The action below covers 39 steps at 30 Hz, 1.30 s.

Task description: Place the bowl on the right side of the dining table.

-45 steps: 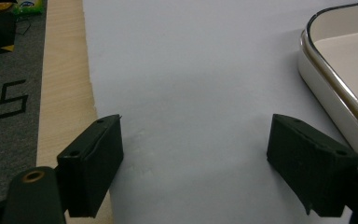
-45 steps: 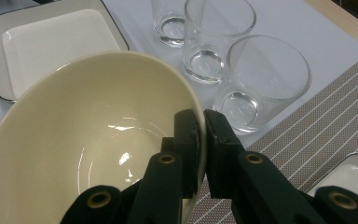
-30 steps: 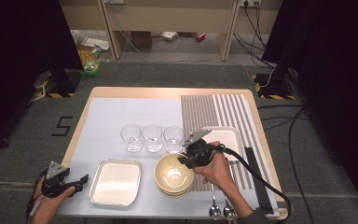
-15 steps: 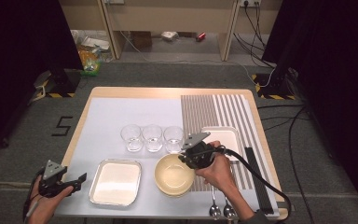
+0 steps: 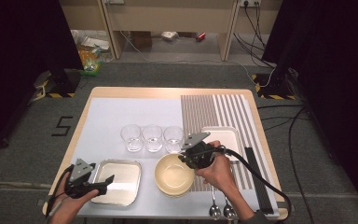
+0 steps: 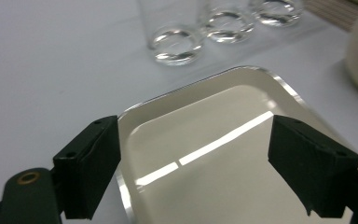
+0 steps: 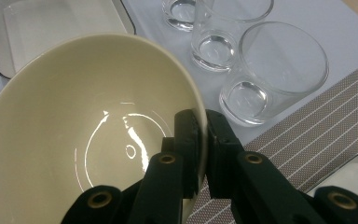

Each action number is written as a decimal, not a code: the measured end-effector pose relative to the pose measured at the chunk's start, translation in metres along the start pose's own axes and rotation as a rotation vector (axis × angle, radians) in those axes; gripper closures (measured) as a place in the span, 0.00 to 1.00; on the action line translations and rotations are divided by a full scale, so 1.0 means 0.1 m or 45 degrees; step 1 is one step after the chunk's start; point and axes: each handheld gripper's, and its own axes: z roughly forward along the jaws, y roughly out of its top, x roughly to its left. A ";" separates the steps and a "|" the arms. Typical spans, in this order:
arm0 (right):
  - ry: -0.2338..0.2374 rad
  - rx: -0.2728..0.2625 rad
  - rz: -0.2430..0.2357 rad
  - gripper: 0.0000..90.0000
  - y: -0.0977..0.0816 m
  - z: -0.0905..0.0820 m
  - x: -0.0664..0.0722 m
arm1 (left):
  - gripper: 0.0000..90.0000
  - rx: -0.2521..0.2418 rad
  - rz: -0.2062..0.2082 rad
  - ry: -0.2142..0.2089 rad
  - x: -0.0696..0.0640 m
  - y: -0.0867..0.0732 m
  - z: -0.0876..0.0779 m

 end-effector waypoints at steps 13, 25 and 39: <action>-0.003 0.006 0.000 0.94 0.01 0.00 0.00 | 0.17 -0.041 0.018 -0.217 -0.67 0.23 0.12; -0.018 0.009 -0.009 0.94 0.02 -0.02 0.02 | 0.17 -0.073 0.060 -0.333 -1.02 0.38 0.20; -0.002 0.014 0.012 0.94 0.03 -0.02 0.00 | 0.11 -0.051 0.062 -0.333 -1.12 0.46 0.24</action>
